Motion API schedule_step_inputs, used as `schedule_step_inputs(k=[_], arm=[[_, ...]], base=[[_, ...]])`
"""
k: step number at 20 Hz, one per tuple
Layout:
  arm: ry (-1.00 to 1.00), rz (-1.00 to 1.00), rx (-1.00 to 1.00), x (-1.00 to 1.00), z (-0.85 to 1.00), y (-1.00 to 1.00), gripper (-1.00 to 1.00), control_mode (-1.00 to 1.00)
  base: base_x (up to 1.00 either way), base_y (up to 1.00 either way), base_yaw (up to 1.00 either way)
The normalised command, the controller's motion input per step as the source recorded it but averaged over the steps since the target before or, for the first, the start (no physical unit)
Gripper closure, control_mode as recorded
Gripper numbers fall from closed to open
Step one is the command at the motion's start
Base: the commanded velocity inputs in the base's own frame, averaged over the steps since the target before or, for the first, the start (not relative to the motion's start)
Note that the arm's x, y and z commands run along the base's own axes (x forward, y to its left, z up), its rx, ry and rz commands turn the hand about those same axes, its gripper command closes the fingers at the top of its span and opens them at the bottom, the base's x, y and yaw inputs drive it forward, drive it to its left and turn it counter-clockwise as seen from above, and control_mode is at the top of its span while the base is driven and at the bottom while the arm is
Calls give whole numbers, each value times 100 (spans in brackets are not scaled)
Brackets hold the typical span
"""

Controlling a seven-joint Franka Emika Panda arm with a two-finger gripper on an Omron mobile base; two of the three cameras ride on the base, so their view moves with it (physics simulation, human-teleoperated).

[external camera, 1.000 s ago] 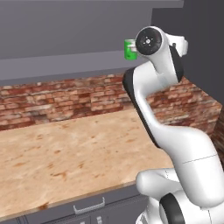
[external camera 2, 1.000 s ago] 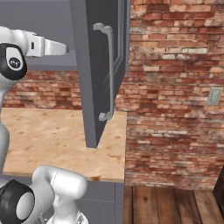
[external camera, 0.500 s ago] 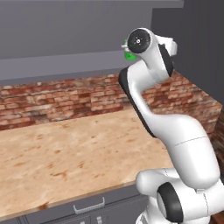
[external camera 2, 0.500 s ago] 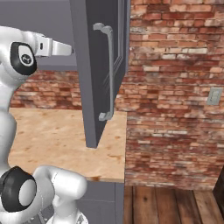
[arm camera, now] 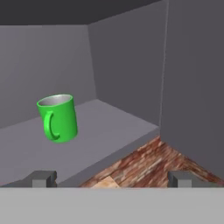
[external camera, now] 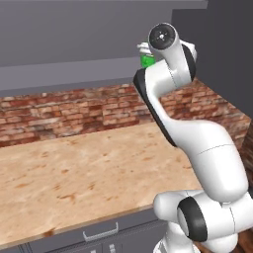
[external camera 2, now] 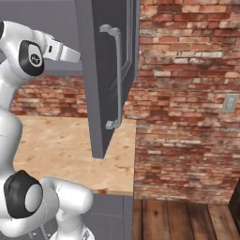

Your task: Open the cabinet directly in front. Then move the beer and the mug to the dining counter with the jar on it.

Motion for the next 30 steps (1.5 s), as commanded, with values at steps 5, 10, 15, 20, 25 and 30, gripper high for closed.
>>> schedule_step_inputs(k=[5, 10, 15, 20, 25, 30], arm=[[5, 0, 1, 6, 0, 0, -100, -100], [8, 0, 0, 21, -16, 0, -100, -100], [6, 0, 0, 32, -16, 0, -100, -100], [0, 0, 0, 50, -1, 0, -100, -100], [0, 0, -2, 54, -4, 1, -100, -100], [0, 0, 0, 63, -9, 11, -100, -100]], base=[[0, 0, 0], [0, 0, 0], [0, 0, 0], [0, 0, 0], [0, 0, 0], [0, 0, 0]])
